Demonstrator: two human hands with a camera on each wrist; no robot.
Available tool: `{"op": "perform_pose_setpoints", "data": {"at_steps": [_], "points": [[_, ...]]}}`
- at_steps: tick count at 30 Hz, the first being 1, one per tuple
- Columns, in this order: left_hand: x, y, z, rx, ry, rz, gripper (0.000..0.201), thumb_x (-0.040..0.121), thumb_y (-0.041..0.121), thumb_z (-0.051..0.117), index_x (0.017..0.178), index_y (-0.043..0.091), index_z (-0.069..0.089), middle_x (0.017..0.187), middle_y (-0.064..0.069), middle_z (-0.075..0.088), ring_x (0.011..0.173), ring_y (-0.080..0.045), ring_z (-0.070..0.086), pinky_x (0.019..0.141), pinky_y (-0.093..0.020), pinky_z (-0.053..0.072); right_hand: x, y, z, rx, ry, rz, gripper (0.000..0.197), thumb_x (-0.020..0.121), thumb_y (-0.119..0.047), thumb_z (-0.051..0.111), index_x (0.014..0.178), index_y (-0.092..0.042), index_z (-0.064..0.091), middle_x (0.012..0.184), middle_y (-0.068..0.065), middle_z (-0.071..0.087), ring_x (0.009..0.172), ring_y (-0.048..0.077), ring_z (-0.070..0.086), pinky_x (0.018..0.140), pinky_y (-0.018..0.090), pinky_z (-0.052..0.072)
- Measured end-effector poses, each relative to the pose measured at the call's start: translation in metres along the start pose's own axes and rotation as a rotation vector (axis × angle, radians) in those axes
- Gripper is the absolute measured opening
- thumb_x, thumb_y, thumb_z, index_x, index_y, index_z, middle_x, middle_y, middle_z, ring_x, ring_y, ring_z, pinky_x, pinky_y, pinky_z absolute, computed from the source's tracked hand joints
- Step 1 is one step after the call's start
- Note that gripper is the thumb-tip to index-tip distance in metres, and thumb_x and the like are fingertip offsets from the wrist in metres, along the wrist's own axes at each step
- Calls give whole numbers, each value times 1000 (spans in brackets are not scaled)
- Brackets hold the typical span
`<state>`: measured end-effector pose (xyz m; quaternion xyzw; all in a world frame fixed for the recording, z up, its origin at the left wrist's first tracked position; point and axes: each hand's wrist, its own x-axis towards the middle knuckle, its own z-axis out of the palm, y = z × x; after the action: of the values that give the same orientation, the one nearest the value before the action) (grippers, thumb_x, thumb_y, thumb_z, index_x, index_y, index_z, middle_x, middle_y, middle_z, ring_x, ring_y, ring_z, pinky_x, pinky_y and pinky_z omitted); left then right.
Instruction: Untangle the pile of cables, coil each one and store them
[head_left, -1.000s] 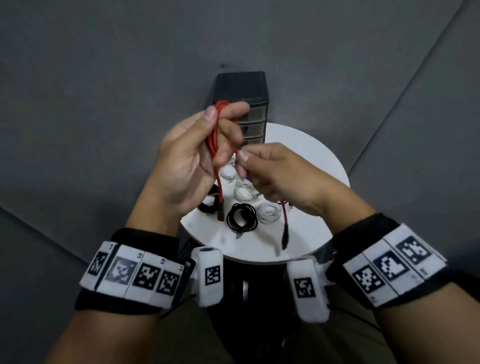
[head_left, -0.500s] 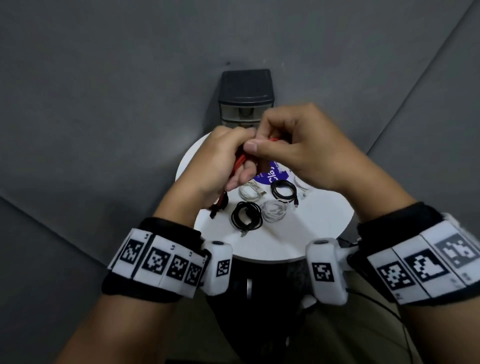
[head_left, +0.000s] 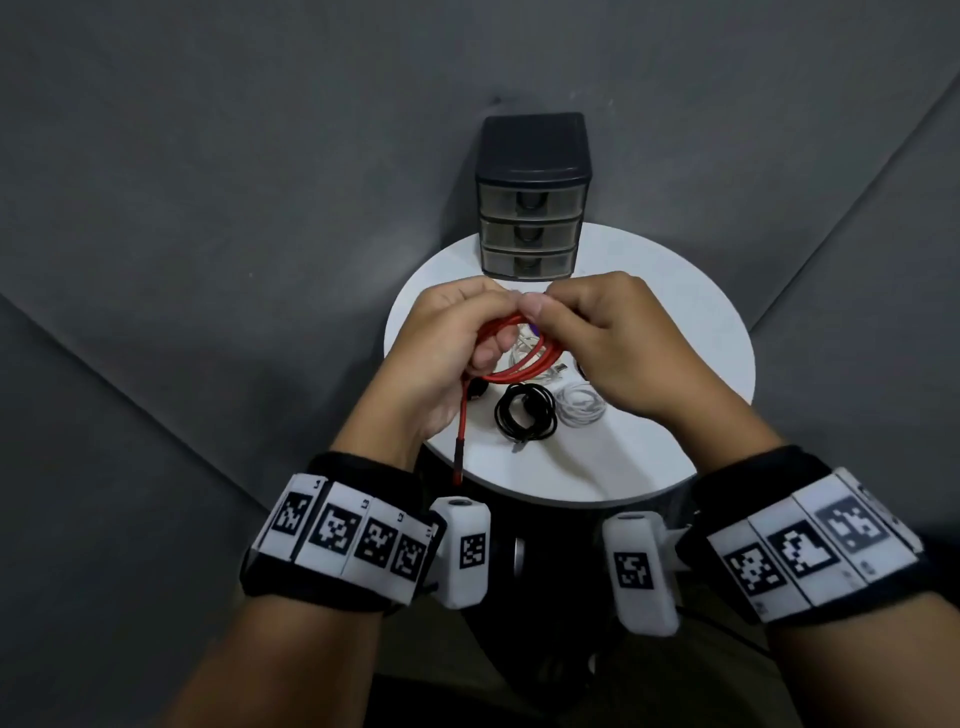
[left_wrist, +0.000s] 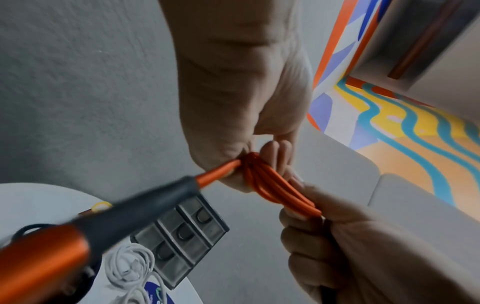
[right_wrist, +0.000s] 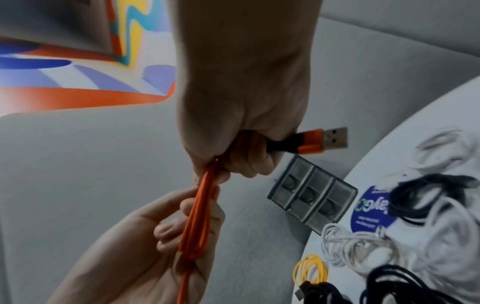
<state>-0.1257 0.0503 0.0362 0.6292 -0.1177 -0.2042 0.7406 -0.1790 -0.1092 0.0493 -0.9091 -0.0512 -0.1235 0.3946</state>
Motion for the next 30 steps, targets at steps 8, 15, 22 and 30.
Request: {"op": "perform_pose_setpoints", "data": {"at_steps": [8, 15, 22, 30], "points": [[-10, -11, -5, 37, -124, 12, 14, 99, 7, 59, 86, 6, 58, 63, -3, 52, 44, -4, 35, 44, -14, 28, -16, 17, -1, 485, -24, 210, 31, 97, -19, 63, 76, 3, 61, 58, 3, 33, 50, 12, 24, 48, 28, 19], [-11, -20, -5, 40, -146, -36, 14, 100, 7, 58, 86, 6, 58, 64, -2, 51, 44, -4, 33, 44, -14, 27, -29, 24, -9, 298, -89, 188, 20, 101, -14, 58, 84, -9, 68, 66, 3, 52, 57, 17, 45, 46, 30, 41], [-13, -19, 2, -21, -190, -15, 20, 102, 2, 50, 84, 10, 54, 70, -4, 48, 51, -5, 33, 48, -16, 24, -43, 25, -21, -38, -51, 221, 12, 92, -18, 72, 84, -26, 78, 70, -6, 70, 64, 7, 61, 66, 21, 48], [-13, -13, 15, -25, -289, 38, 7, 104, 5, 49, 97, 3, 52, 70, -3, 49, 51, -5, 31, 48, -17, 23, -33, 14, -10, 350, 410, 115, 17, 97, -7, 61, 95, -16, 76, 76, 4, 74, 69, 24, 70, 73, 46, 61]]}}
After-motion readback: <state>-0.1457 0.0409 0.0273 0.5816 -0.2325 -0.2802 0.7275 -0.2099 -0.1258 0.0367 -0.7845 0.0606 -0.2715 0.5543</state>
